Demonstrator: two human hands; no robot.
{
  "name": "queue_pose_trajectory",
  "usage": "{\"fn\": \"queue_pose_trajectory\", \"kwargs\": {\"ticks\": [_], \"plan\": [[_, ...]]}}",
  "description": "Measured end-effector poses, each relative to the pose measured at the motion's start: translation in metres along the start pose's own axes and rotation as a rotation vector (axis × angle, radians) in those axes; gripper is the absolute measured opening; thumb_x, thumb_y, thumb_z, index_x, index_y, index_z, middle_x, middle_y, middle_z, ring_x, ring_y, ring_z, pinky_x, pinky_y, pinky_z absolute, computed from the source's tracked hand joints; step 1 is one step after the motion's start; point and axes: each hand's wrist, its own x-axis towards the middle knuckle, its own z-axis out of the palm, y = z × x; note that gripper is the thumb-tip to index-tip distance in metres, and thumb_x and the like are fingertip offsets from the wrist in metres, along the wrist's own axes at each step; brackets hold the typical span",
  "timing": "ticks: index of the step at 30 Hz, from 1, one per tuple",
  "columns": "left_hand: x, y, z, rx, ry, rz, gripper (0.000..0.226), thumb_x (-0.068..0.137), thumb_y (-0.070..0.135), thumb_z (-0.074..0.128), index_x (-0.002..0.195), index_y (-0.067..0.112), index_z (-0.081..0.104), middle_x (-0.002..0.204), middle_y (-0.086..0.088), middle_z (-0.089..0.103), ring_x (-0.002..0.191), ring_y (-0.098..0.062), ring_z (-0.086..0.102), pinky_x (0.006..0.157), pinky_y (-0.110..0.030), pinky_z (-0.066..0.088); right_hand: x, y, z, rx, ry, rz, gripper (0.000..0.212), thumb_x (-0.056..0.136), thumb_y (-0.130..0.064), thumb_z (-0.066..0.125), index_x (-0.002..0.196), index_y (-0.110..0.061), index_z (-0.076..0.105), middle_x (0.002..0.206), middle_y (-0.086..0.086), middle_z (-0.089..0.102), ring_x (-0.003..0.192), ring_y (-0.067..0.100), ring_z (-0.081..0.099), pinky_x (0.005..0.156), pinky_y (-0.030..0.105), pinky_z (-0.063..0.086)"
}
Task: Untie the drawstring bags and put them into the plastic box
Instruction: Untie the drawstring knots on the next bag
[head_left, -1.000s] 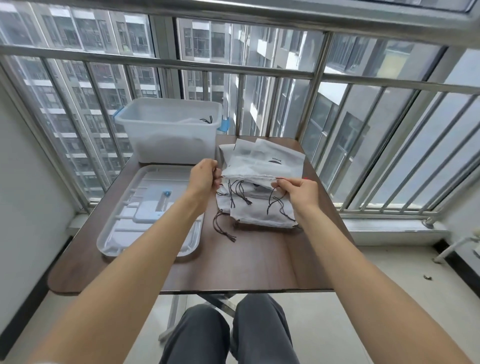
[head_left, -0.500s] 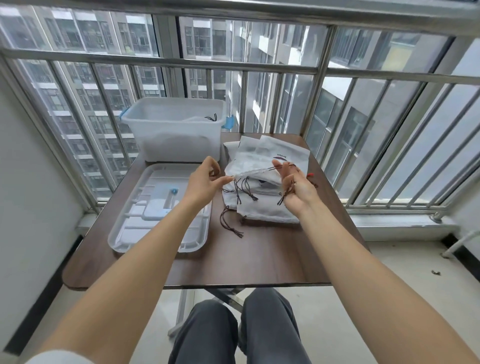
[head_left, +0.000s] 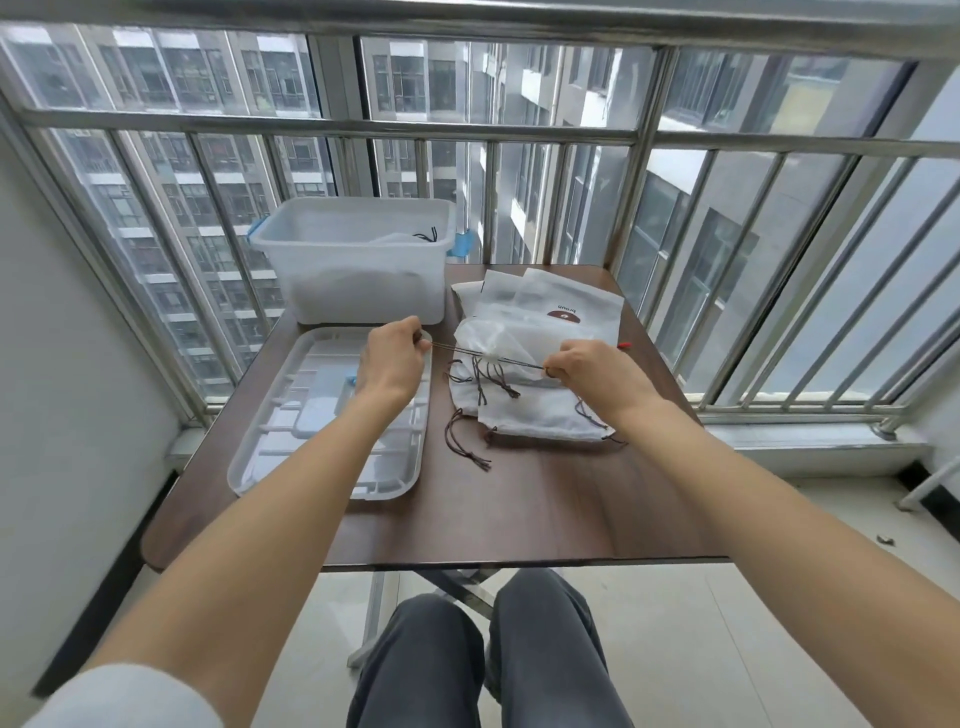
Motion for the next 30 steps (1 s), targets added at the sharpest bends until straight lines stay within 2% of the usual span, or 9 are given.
{"fn": "queue_pose_trajectory", "kwargs": {"ticks": [3,10,13,15,18,20,24,27,30], "plan": [[-0.004,0.001,0.000,0.027,0.014,0.022,0.024,0.093,0.011,0.051,0.071,0.010,0.041,0.086,-0.022,0.061,0.083,-0.039,0.055,0.070,-0.041,0.045,-0.002,-0.004,-0.007,-0.102,-0.017,0.008,0.025,0.078,0.013,0.057,0.090,-0.008,0.063,0.077,0.000,0.042,0.067,0.028,0.056,0.053,0.029,0.036],[-0.007,-0.002,0.005,0.027,0.011,-0.060,0.021,0.094,0.014,0.050,0.073,0.016,0.044,0.081,-0.009,0.052,0.079,-0.033,0.051,0.067,-0.034,0.039,-0.007,-0.015,-0.011,-0.095,0.009,0.063,0.027,0.081,0.017,0.040,0.094,0.001,0.058,0.084,0.008,0.042,0.079,0.034,0.059,0.059,0.031,0.035],[-0.008,-0.005,0.006,0.024,-0.058,-0.111,0.014,0.095,0.020,0.049,0.082,0.013,0.050,0.090,-0.012,0.059,0.084,-0.031,0.053,0.072,-0.036,0.042,-0.009,-0.022,-0.004,0.045,0.016,0.155,0.016,0.088,0.002,0.040,0.098,0.000,0.052,0.088,0.012,0.044,0.084,0.037,0.057,0.061,0.035,0.036],[-0.010,-0.007,0.006,0.078,-0.150,-0.091,0.019,0.094,0.024,0.049,0.085,0.009,0.055,0.096,-0.014,0.063,0.094,-0.034,0.055,0.079,-0.040,0.045,-0.012,-0.029,-0.001,0.196,-0.023,0.206,0.024,0.088,-0.011,0.042,0.109,0.000,0.050,0.100,0.016,0.049,0.093,0.036,0.053,0.073,0.038,0.043],[-0.011,-0.008,0.003,0.069,-0.266,-0.083,0.025,0.088,0.034,0.056,0.065,0.023,0.057,0.094,-0.011,0.062,0.101,-0.033,0.056,0.085,-0.042,0.047,-0.013,-0.035,0.002,0.310,-0.082,0.288,0.034,0.089,-0.021,0.044,0.116,-0.002,0.053,0.111,0.016,0.048,0.100,0.033,0.051,0.085,0.035,0.041],[-0.012,-0.007,-0.001,-0.028,-0.380,-0.065,0.028,0.085,0.036,0.061,0.059,0.028,0.059,0.084,-0.005,0.061,0.096,-0.028,0.057,0.084,-0.039,0.047,-0.010,-0.037,0.004,0.374,-0.096,0.369,0.035,0.091,-0.030,0.044,0.111,-0.004,0.057,0.112,0.014,0.048,0.102,0.032,0.052,0.085,0.034,0.040],[-0.021,0.002,-0.011,-0.313,-0.555,-0.064,0.021,0.088,0.031,0.061,0.079,0.017,0.072,0.072,0.006,0.059,0.067,-0.003,0.049,0.070,-0.022,0.035,-0.004,-0.034,0.010,0.325,-0.101,0.404,0.036,0.088,-0.025,0.060,0.113,0.000,0.055,0.114,0.017,0.055,0.108,0.034,0.053,0.087,0.039,0.045],[-0.024,0.003,-0.014,-0.601,-0.601,-0.150,0.020,0.092,0.027,0.057,0.085,0.013,0.070,0.079,0.008,0.067,0.075,-0.004,0.061,0.078,-0.021,0.041,-0.004,-0.031,0.012,0.272,-0.157,0.443,0.021,0.085,-0.016,0.063,0.096,0.002,0.065,0.096,0.019,0.063,0.096,0.034,0.060,0.074,0.033,0.047],[-0.027,0.000,-0.011,-0.895,-0.630,-0.271,0.022,0.094,0.023,0.053,0.081,0.014,0.068,0.083,0.004,0.069,0.082,-0.010,0.066,0.083,-0.026,0.044,-0.006,-0.027,0.013,0.328,-0.175,0.463,0.017,0.085,-0.012,0.061,0.081,0.003,0.069,0.070,0.016,0.055,0.072,0.031,0.057,0.061,0.027,0.038]]}}
